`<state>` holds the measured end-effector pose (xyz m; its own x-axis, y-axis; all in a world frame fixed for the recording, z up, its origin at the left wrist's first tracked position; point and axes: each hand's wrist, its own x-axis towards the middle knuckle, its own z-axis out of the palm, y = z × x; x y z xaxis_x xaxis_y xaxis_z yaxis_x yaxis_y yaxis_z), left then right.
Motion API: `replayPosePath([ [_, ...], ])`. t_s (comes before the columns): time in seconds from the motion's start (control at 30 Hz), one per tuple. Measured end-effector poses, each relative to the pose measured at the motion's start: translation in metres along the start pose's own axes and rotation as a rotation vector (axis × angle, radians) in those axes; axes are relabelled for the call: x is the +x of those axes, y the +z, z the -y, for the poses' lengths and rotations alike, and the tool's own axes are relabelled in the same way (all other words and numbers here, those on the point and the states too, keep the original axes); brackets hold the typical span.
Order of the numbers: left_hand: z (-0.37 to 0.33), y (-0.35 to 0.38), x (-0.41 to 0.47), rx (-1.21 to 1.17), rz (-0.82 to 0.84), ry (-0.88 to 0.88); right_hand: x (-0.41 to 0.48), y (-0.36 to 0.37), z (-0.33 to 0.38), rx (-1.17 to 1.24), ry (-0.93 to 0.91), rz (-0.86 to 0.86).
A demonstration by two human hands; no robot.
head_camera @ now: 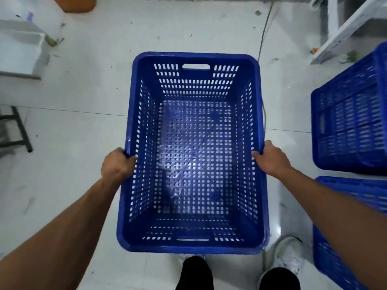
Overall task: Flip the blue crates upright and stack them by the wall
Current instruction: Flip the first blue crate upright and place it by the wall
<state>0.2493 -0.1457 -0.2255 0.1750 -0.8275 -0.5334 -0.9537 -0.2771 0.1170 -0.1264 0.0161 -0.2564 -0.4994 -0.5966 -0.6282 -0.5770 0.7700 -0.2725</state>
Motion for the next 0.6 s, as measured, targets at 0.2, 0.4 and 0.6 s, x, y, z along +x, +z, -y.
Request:
replayPosePath([
  [0.2,0.009,0.020,0.010,-0.128,0.082,-0.067,0.005,0.010,0.016,-0.071,0.041,-0.160],
  [0.4,-0.005,0.017,0.017,-0.083,0.025,-0.023,0.015,0.003,0.034,0.272,0.204,-0.154],
  [0.6,-0.010,0.009,0.020,-0.097,0.089,-0.050,0.019,0.004,0.040,0.536,0.333,-0.147],
])
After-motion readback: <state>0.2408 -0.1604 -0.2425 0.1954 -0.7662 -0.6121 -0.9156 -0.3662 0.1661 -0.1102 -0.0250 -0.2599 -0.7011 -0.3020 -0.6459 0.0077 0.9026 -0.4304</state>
